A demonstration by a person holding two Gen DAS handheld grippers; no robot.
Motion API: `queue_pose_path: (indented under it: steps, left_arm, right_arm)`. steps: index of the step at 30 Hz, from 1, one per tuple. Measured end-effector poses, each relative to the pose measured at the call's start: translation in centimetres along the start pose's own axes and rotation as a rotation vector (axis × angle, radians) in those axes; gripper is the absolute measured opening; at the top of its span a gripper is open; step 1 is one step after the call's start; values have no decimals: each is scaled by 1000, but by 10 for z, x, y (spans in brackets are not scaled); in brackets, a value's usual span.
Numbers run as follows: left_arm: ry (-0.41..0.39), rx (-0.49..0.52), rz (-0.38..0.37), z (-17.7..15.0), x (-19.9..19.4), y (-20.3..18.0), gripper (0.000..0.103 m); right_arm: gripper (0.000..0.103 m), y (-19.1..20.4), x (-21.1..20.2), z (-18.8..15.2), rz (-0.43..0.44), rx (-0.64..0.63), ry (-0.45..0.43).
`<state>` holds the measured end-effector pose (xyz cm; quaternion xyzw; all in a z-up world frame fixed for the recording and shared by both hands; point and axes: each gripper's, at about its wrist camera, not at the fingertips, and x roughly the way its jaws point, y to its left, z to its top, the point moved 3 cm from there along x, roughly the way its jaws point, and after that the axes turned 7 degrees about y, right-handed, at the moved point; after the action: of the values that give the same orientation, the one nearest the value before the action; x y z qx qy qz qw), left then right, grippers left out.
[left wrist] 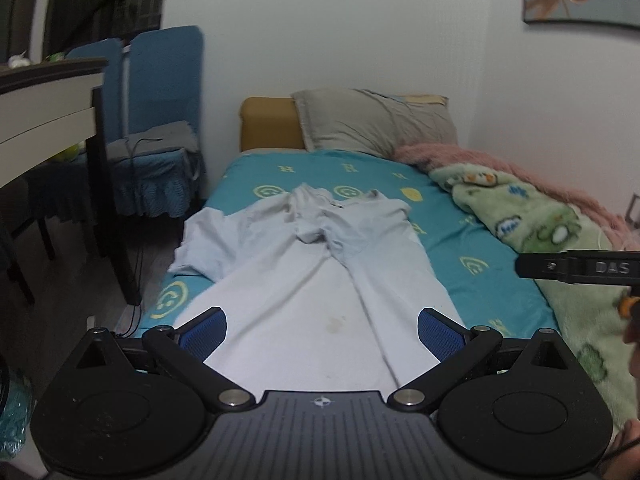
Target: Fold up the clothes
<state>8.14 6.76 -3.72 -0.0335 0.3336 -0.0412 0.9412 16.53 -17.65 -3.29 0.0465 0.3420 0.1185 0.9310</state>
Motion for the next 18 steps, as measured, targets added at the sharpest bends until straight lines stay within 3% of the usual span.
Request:
queue_pose_path:
  steps: [5,8,9,11,14,18]
  left_arm:
    - [-9,-46,36,8,-6,42,103]
    - [23,-103,5,3,2,60,103]
    - [37,-124,-17,-1,7,65,103]
    - [71,-152,-37,-7,20,72,103]
    - [87,-188,-39,-10,38,86,103]
    - [126,-347,-86,-17,69,113,103]
  right_arm:
    - [88,57,69,48,81,-139,41]
    - [88,106,123,66,102,-265,63]
    - [88,123,141,69,103,-315,70]
    - [76,154,177,71,127,-383,104]
    - [76,194,223,68,191,-429,151]
    - [76,240,276,61,265,-504,191]
